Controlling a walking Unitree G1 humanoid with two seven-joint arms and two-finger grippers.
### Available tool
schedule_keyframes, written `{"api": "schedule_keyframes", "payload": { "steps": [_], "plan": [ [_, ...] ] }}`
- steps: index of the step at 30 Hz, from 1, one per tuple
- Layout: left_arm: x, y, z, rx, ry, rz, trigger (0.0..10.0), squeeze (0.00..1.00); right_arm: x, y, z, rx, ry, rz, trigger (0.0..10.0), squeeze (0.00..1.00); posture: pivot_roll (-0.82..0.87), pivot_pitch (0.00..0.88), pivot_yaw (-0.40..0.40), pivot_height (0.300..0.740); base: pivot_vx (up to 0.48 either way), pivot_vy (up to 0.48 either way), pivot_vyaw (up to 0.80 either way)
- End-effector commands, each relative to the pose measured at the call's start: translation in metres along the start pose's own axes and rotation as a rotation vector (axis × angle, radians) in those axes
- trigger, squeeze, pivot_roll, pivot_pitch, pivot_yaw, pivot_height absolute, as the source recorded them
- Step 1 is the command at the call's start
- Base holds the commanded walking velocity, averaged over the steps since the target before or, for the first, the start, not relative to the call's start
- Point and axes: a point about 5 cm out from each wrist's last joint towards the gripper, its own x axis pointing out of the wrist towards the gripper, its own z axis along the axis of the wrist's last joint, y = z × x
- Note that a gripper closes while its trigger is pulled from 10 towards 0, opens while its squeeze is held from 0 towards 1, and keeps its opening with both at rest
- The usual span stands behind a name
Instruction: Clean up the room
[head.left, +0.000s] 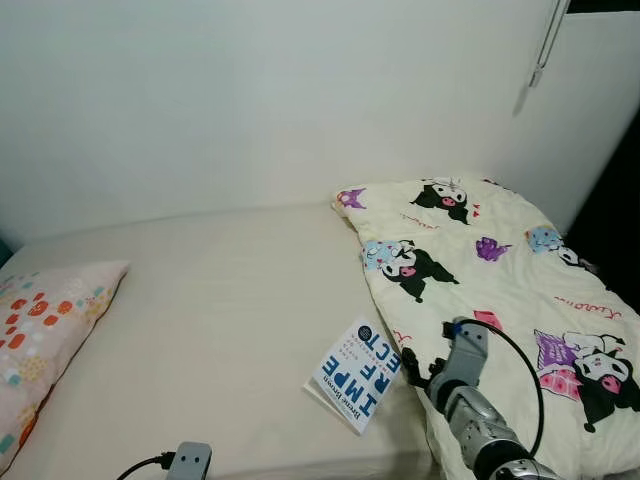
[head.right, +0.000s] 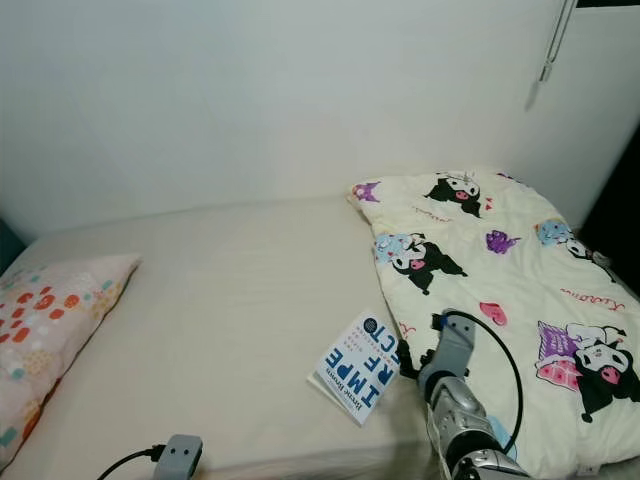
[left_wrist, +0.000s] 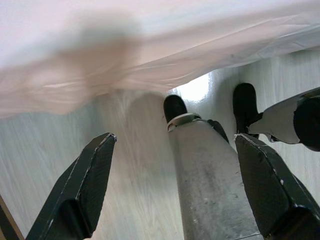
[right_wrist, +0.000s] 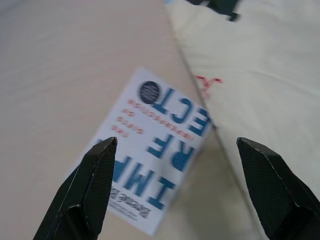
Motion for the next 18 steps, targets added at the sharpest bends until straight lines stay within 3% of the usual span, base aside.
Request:
{"api": "schedule_keyframes", "payload": {
  "steps": [1, 6, 9, 18],
  "plan": [
    [-0.002, 0.008, -0.006, 0.001, 0.018, 0.019, 10.0, 0.00, 0.002, 0.006, 0.001, 0.032, 0.008, 0.034, 10.0, 0.00, -0.10, 0.022, 0.032, 0.730, 0.000, 0.000, 0.00],
    [-0.002, 0.011, 0.000, -0.003, -0.008, 0.033, 10.0, 0.00, 0.003, 0.009, 0.005, 0.076, -0.006, 0.060, 10.0, 0.00, -0.10, 0.020, 0.029, 0.715, 0.000, 0.000, 0.00],
    [0.002, 0.009, 0.023, 0.014, -0.087, 0.026, 10.0, 0.00, 0.003, 0.008, 0.007, 0.138, -0.017, 0.070, 10.0, 0.00, -0.09, 0.023, 0.026, 0.700, 0.000, 0.000, 0.00],
    [0.003, 0.013, 0.047, 0.009, -0.166, 0.044, 10.0, 0.00, 0.003, 0.006, 0.009, 0.203, -0.032, 0.082, 10.0, 0.00, -0.10, 0.035, 0.035, 0.670, 0.000, 0.000, 0.00]
  ]
}}
